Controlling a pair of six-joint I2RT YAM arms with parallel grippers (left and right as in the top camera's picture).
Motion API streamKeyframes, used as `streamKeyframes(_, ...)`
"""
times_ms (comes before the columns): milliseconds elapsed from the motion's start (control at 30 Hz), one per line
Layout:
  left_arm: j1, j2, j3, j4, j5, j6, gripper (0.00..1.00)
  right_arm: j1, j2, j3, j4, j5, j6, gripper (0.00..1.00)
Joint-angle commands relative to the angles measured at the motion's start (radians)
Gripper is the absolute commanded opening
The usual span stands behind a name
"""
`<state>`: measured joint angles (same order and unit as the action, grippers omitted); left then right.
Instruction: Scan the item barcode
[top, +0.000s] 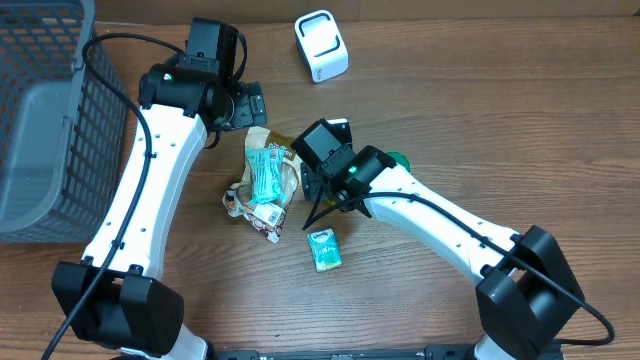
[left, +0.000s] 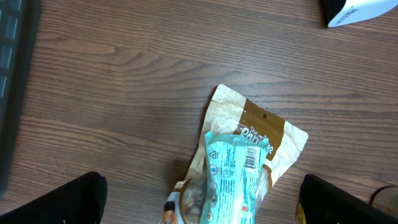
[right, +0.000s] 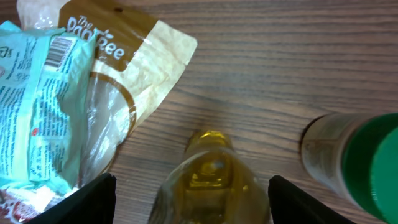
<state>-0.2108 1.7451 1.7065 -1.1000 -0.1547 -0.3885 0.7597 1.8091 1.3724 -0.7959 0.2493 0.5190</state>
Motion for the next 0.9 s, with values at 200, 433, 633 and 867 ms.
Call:
streamKeyframes(200,-0.006,-0.012,0.017,0.0,-0.01,0.015,1.0,-0.005,-0.014,0.035,0.009,0.046,-0.044,0.74)
streamKeyframes(433,-0.006,-0.012,0.017,0.0,-0.01,0.015,1.0,-0.008,-0.019,0.037,0.013,0.046,-0.057,0.73)
streamKeyframes(633,-0.006,-0.012,0.017,0.0,-0.01,0.015,1.0,-0.008,-0.042,0.043,0.013,0.046,-0.057,0.73)
streamKeyframes(867,-0.006,-0.012,0.017,0.0,-0.01,0.015,1.0,-0.008,-0.055,0.069,-0.019,0.046,-0.056,0.73)
